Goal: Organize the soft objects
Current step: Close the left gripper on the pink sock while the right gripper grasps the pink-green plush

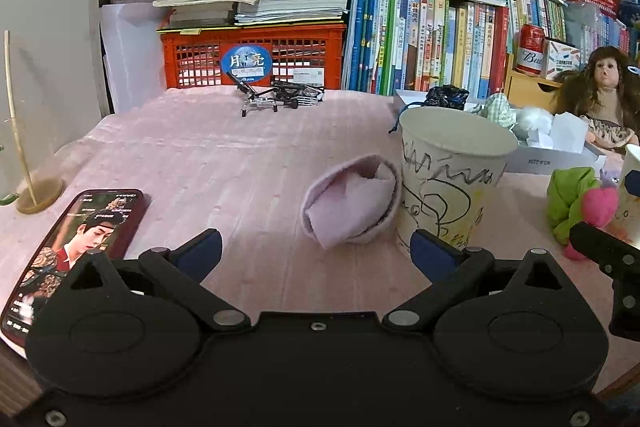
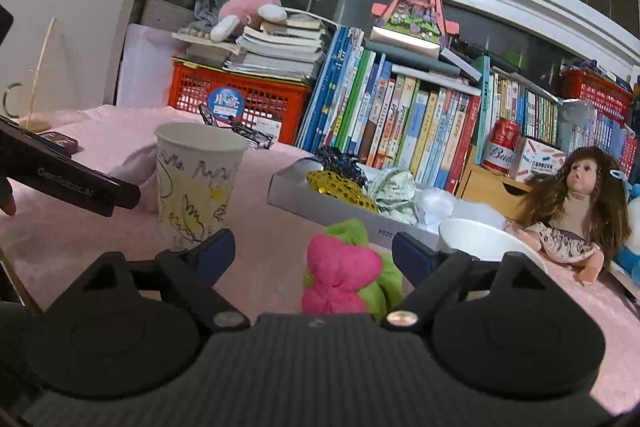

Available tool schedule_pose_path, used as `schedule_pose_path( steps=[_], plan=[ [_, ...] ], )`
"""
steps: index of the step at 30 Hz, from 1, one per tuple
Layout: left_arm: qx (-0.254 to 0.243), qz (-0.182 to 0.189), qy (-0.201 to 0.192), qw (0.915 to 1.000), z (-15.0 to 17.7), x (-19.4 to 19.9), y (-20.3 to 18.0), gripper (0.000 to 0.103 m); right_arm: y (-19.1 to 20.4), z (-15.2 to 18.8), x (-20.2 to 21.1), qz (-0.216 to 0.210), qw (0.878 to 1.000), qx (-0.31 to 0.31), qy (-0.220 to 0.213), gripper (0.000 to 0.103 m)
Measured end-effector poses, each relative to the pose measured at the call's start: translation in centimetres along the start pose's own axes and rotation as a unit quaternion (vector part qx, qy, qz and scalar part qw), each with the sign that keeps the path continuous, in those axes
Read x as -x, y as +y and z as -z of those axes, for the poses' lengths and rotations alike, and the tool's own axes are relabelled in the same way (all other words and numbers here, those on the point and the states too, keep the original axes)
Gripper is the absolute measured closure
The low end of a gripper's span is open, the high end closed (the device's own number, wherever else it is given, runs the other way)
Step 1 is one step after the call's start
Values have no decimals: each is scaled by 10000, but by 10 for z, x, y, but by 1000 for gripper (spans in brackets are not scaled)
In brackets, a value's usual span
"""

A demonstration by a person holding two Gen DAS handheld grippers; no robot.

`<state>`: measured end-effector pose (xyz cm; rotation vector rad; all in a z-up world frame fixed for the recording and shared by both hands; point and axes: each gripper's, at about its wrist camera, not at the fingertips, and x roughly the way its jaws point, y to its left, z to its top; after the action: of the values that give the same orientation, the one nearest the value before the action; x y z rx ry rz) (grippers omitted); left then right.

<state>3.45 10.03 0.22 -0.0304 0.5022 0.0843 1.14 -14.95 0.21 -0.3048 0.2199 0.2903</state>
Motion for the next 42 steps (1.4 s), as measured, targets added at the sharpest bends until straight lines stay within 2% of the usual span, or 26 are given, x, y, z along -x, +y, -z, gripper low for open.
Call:
schedule_pose_path(
  steps=[7, 13, 22, 25, 27, 29, 33, 37, 39, 42],
  plan=[
    [-79, 4, -16, 10000, -2, -7, -4, 5, 0, 2, -10, 103, 9998, -15, 176, 13],
    [-90, 85, -1, 9999, -5, -13, -6, 13, -1, 2, -17, 137, 9994, -46, 300, 16],
    [-41, 189, 111, 9998, -5, -19, -4, 35, 5, 0, -23, 158, 9992, 81, 359, 19],
    [-33, 219, 146, 9996, -5, -20, -4, 45, 6, 0, -25, 151, 9991, 94, 390, 20],
    [-28, 246, 170, 9995, -5, -21, -3, 55, 7, -1, -27, 152, 9990, 73, 412, 23],
    [-36, 224, 164, 9996, -5, -21, -4, 60, 6, -1, -29, 145, 9988, 52, 455, 24],
    [-12, 152, 128, 9998, -6, -20, -4, 72, 6, -2, -34, 144, 9984, 3, 554, 31],
    [67, 178, 178, 9997, -7, -18, -1, 76, 5, -1, -37, 172, 9980, -18, 613, 44],
    [67, 179, 182, 9997, -7, -17, -1, 77, 5, -1, -38, 194, 9979, -38, 622, 56],
    [84, 172, 186, 9996, -8, -16, 0, 77, 4, -1, -38, 183, 9978, -94, 625, 59]
  ],
)
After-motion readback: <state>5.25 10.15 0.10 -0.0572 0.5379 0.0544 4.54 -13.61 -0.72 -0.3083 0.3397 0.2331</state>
